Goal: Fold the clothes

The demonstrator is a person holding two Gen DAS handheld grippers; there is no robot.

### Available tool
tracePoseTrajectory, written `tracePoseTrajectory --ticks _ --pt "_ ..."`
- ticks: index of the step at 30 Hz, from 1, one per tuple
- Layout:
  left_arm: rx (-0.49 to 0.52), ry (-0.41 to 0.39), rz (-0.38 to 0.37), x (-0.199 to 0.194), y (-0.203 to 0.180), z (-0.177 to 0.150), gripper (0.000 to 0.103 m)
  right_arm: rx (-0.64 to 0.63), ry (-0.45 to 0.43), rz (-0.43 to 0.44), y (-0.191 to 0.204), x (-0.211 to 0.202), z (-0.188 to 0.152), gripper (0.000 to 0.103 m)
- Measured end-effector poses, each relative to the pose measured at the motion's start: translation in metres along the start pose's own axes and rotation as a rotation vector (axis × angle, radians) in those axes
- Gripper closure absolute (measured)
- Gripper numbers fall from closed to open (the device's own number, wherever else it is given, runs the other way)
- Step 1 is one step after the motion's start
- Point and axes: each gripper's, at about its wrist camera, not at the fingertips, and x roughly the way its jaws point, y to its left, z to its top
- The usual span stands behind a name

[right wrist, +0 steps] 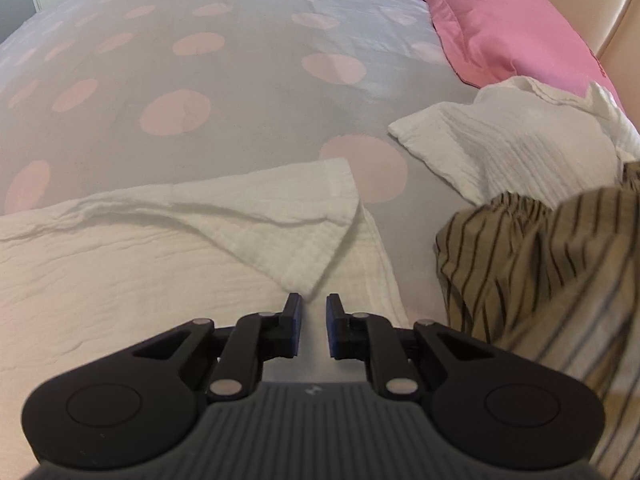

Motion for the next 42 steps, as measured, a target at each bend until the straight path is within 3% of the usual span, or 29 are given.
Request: tracePoseTrajectory --ticks 6,9,10,11,15,19,23,31,37,42 --pt "-0.219 0.136 -0.095 0.025 0.02 -0.012 0.054 0.004 -0.033 -0.049 0.005 0.018 0.034 0.088" --pt "-0.285 0.149 -0.147 0.034 0.02 -0.014 0.054 0.069 -0.144 -0.071 0.003 0.007 0.048 0.087" --pt "-0.312 0.145 -0.168 0.036 0.021 -0.013 0.054 0.103 -0.179 -0.067 0.001 0.0 0.052 0.081" --pt "-0.34 0.144 -0.191 0.038 0.022 -0.013 0.054 0.131 -0.178 -0.041 -0.002 -0.004 0.054 0.072" --pt "-0.421 0.142 -0.241 0.045 0.022 -0.014 0.053 0.156 -0.164 0.027 -0.006 -0.027 0.045 0.071" --pt "-0.477 0.125 -0.255 0.046 0.024 -0.02 0.053 0.235 -0.129 0.148 -0.02 -0.056 0.009 0.063" --pt "-0.488 0.114 -0.257 0.042 0.022 -0.021 0.055 0.342 -0.078 0.229 -0.034 -0.076 -0.035 0.055" --pt "-0.457 0.121 -0.218 0.034 0.01 -0.022 0.061 0.501 0.0 0.277 -0.048 -0.079 -0.093 0.054" --pt "-0.471 0.128 -0.21 0.03 0.009 -0.024 0.061 0.589 0.046 0.239 -0.053 -0.049 -0.108 0.054" --pt "-0.467 0.121 -0.191 0.032 0.004 -0.015 0.061 0.645 0.023 0.246 -0.059 -0.033 -0.105 0.053"
